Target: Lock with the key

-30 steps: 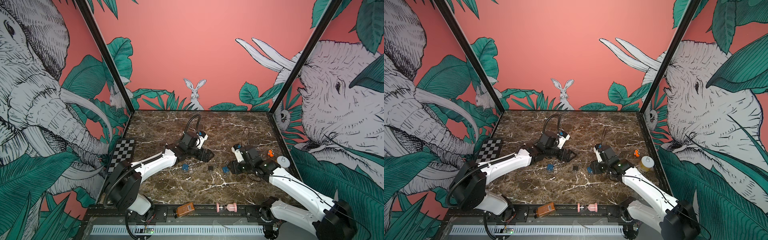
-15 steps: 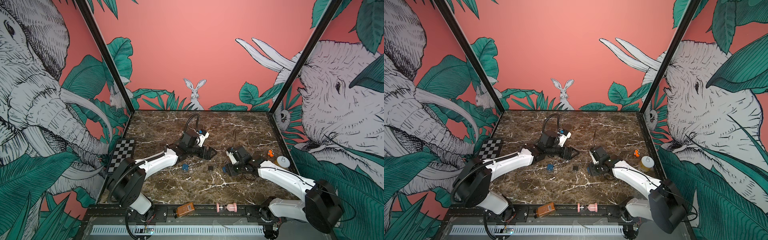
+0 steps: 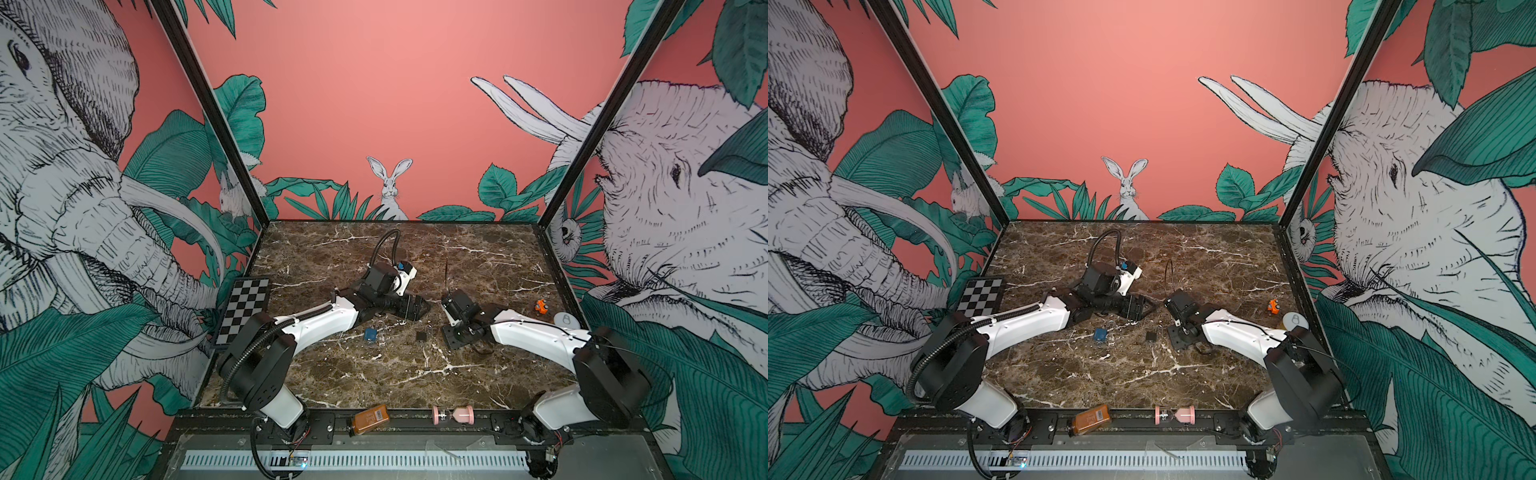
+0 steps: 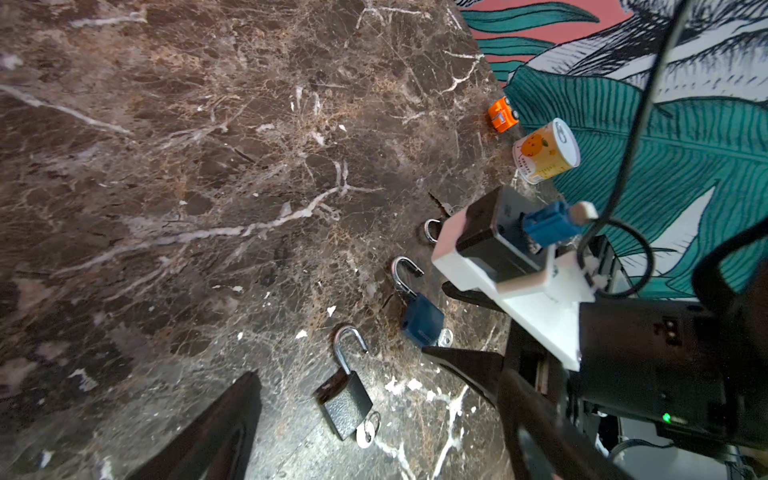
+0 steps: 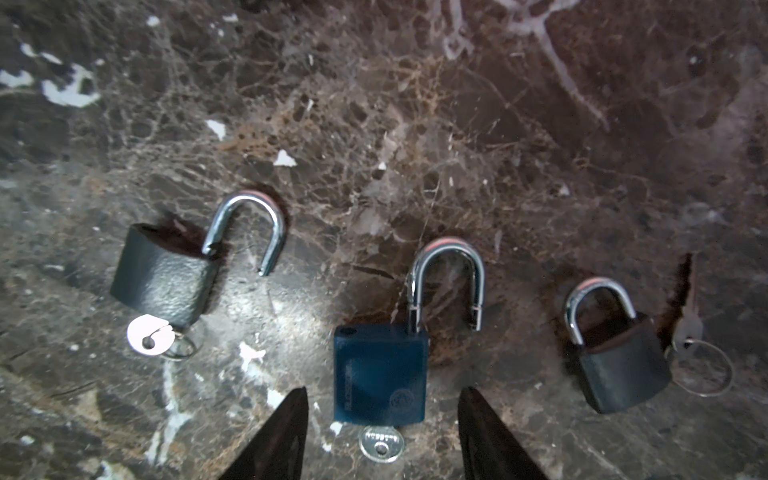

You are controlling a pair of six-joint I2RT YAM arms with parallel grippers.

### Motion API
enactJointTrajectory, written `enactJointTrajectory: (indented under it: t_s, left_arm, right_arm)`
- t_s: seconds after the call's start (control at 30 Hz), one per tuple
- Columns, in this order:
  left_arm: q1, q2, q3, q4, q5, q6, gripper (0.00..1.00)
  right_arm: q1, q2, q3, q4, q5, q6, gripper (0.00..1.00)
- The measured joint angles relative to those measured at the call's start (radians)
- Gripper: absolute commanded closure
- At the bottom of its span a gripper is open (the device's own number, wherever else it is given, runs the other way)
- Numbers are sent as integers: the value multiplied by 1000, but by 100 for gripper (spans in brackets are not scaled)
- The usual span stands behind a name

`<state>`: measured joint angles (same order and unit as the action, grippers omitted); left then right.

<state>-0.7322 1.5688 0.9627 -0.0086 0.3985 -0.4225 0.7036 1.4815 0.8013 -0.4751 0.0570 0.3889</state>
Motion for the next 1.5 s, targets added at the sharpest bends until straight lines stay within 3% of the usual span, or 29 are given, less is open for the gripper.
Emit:
enactJointTrajectory:
  t_s: [0.2, 0.6, 0.7, 1.07, 1.5]
  left_arm:
    - [0, 0, 0, -16, -68, 2, 10]
    - [1, 0, 0, -23, 22, 27, 8]
    - [1, 0, 0, -23, 29, 27, 8]
    - [1, 0, -3, -23, 31, 29, 7]
    - [5, 8, 6, -77, -15, 31, 18]
  right_arm:
    - [1, 25, 0, 8, 14, 24, 45]
    - [2, 76, 1, 38, -6, 44, 53]
    - [3, 77, 1, 39, -6, 52, 62]
    - [3, 64, -10, 60, -30, 52, 64]
    - [3, -123, -34, 182, -154, -158, 66]
